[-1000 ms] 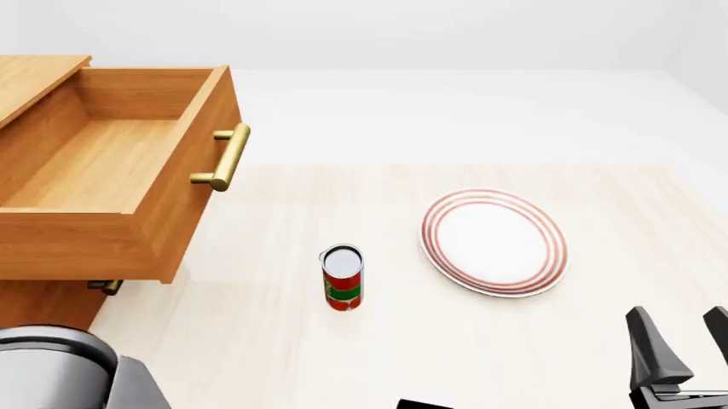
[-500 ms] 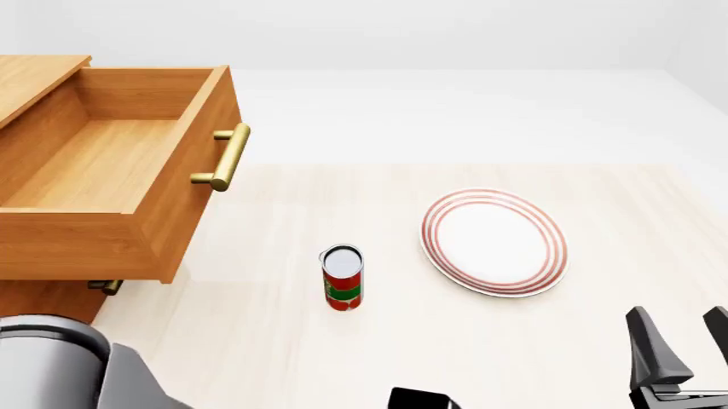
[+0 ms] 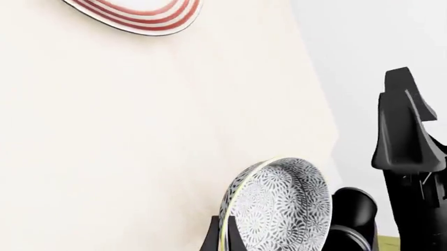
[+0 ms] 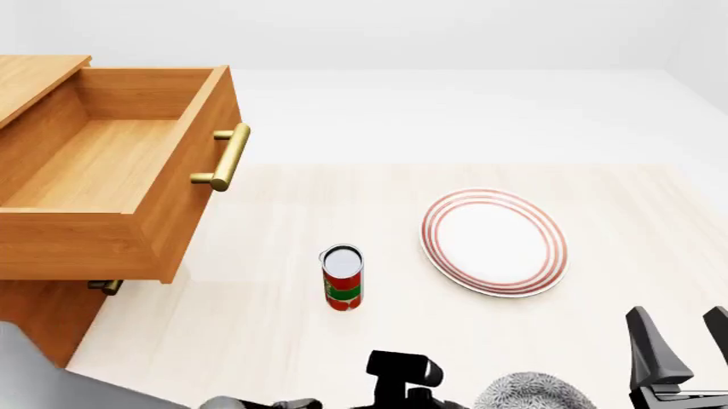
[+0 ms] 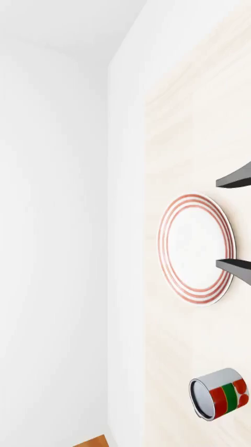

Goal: Put the bowl in the top drawer of the cabinet.

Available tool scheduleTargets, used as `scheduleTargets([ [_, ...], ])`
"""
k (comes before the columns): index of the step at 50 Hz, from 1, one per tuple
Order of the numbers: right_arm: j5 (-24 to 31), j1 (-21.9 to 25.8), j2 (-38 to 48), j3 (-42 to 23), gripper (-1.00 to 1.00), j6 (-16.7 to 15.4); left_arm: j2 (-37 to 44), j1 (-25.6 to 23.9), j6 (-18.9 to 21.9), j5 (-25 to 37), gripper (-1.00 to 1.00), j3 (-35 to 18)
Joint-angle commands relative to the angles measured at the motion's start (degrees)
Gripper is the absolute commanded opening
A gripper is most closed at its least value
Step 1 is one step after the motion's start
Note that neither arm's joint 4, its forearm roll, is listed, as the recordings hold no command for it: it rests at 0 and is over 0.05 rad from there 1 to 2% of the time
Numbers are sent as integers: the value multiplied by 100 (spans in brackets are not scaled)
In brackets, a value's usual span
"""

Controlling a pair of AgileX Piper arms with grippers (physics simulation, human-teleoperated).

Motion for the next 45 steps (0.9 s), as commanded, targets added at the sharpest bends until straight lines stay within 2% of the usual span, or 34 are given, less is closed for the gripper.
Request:
scheduleTargets([
  [1,0,0,-1,0,100,0,-481,159,189,319,-100,23],
  [20,0,0,1,0,100,1,-1054,388,396,1201,-100,-167],
  [33,0,0,2,0,100,0,-1451,615,655,2293,-100,-720],
  [45,0,1,1,0,100,0,-1698,768,917,3015,-100,-1135],
])
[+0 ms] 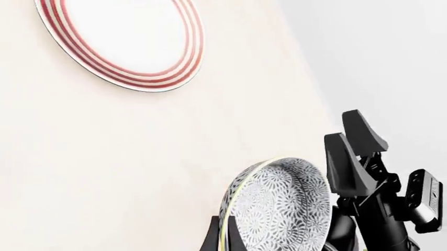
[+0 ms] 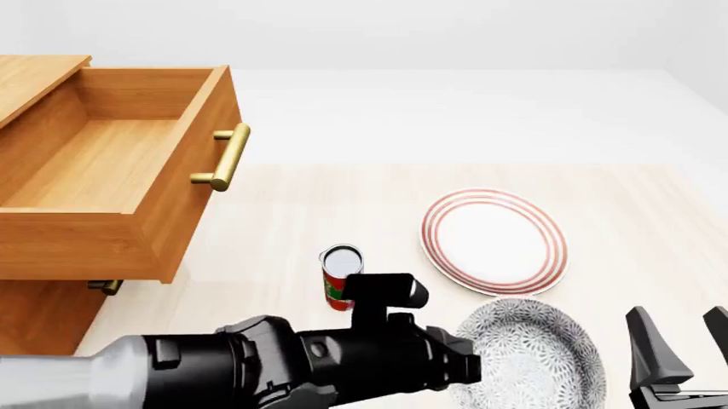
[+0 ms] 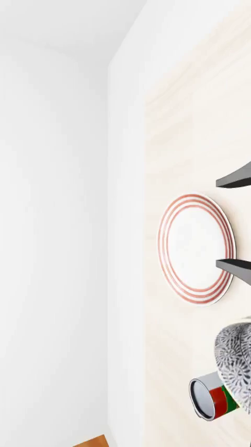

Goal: Put the bowl in the top drawer of the cabinet.

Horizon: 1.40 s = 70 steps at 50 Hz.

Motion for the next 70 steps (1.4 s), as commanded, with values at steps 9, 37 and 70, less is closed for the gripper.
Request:
scheduleTargets([
  [9,0,1,-1,0,100,-1,-495,294,457,1113,-100,-636],
  [37,0,0,-2,0,100,-1,-1506,965,855,2443,-100,-1349],
  [70,0,-1,1,0,100,1,-2423,1952,1045,3329,-100,-1657],
])
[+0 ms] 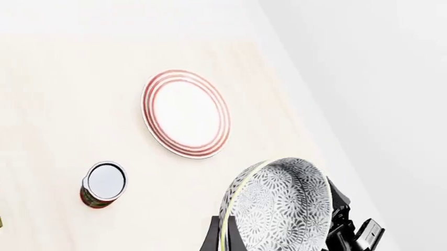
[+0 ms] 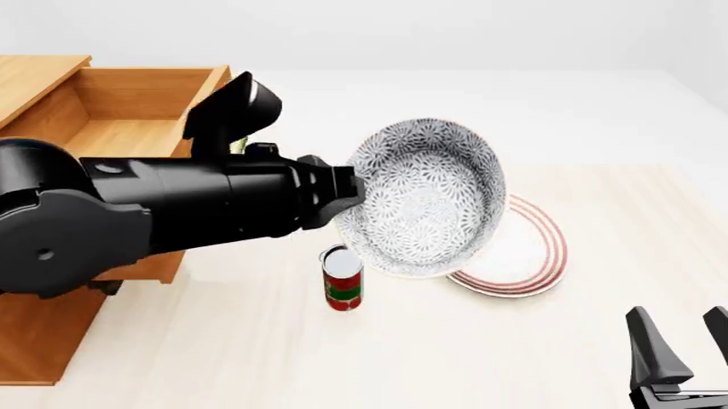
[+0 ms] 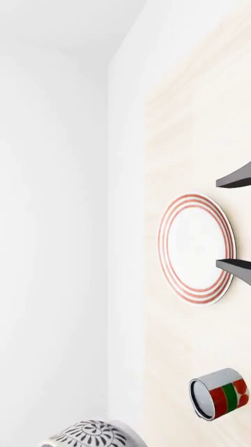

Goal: Put the bowl in the top drawer of the cabinet.

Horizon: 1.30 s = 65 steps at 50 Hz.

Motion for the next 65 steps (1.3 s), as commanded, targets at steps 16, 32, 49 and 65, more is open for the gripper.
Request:
scheduleTargets([
  [16,0,0,-1,0,100,0,-651,982,103,809,-100,-493],
  [32,0,0,-1,0,100,-1,-974,1687,48,1142,-100,-612],
  [49,0,2,1,0,100,0,-1197,2307,-9,1552,-100,-986],
  [65,0,0,0,0,100,0,-1222,2820,-3,1874,-100,-1274],
])
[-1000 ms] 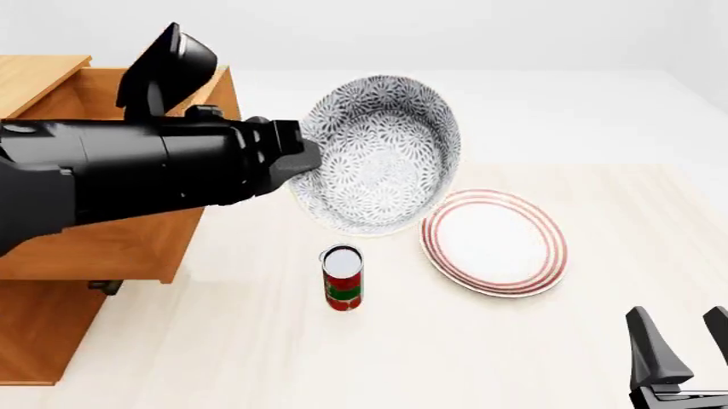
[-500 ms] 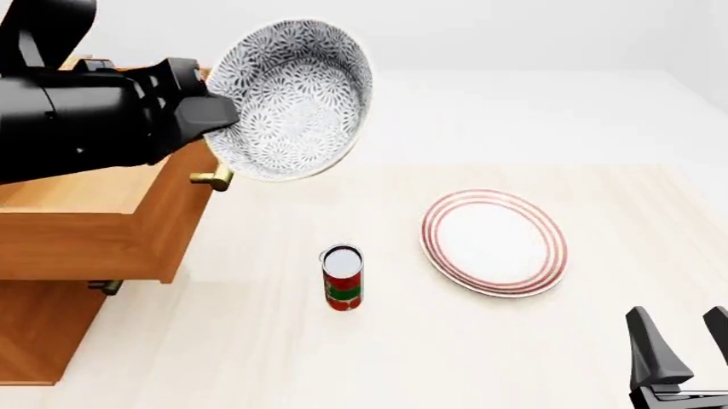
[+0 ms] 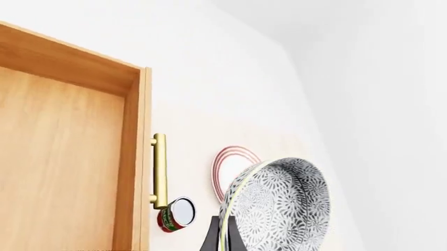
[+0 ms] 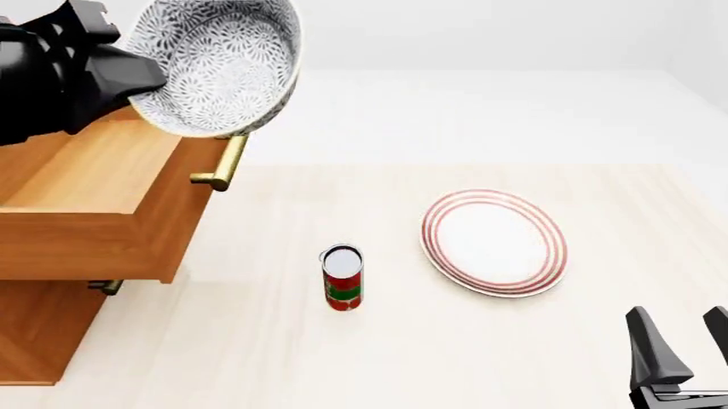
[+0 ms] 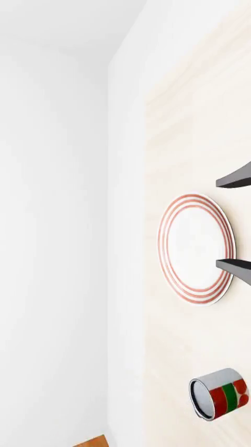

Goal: Put the bowl in the top drawer of the cabinet.

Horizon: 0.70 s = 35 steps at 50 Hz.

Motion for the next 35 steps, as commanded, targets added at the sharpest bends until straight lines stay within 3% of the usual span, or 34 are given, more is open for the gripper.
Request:
scheduleTargets([
  [1,0,0,-1,0,100,-2,-53,391,27,261,-100,-268],
  [21,3,6,-17,-1,100,-28,-37,981,-72,689,-100,-654],
  [35,1,0,-1,0,100,0,-11,1391,-338,704,-100,-582],
])
